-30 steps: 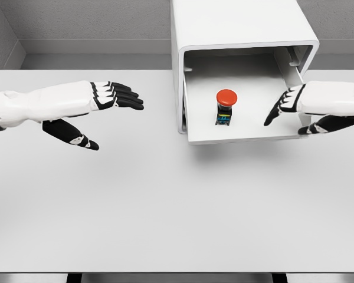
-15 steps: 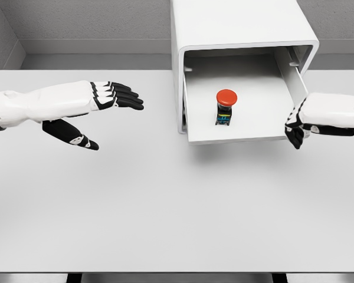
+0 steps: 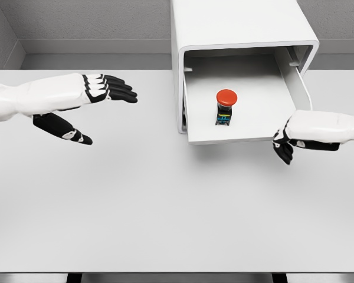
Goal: Slide open multi-storey tabletop storage cabinets and put open load switch and slide close multi-storey tabletop storage cabinets
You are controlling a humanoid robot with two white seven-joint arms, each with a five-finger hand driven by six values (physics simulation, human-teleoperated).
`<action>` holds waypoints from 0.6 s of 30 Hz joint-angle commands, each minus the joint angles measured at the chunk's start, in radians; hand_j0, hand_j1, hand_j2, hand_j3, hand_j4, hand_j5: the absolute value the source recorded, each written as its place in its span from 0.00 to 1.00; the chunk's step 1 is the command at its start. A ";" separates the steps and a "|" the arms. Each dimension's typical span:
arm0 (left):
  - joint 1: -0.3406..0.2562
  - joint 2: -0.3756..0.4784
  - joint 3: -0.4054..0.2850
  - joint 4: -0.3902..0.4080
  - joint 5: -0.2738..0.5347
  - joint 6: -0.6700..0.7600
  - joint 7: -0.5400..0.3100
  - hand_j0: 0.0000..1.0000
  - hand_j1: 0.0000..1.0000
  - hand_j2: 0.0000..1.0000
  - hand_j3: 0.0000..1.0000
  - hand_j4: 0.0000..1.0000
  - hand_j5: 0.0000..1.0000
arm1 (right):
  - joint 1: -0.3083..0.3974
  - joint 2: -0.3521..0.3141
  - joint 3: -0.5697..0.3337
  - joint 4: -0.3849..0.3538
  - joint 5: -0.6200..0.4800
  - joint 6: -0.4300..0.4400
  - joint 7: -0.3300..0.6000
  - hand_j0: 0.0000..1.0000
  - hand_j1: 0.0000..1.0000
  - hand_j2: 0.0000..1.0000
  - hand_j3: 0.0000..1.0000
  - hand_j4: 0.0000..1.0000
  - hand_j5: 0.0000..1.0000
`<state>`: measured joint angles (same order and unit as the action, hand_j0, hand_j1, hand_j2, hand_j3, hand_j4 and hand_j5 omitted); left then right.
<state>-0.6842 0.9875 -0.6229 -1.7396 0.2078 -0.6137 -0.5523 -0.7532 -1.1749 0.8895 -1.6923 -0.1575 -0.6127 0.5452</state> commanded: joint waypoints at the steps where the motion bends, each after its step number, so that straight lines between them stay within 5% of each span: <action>1: 0.000 0.007 0.002 -0.002 0.027 0.003 0.002 1.00 1.00 1.00 1.00 1.00 1.00 | 0.000 0.004 0.000 0.000 -0.005 0.002 -0.002 0.13 0.13 0.13 0.13 0.13 0.13; 18: -0.005 -0.024 -0.014 -0.009 0.025 0.003 0.000 1.00 1.00 1.00 1.00 1.00 1.00 | 0.001 0.004 0.000 0.000 -0.039 0.002 -0.024 0.13 0.13 0.13 0.13 0.13 0.13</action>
<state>-0.6888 0.9728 -0.6310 -1.7476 0.2254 -0.6137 -0.5526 -0.7427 -1.1731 0.8876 -1.6915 -0.1830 -0.6138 0.5235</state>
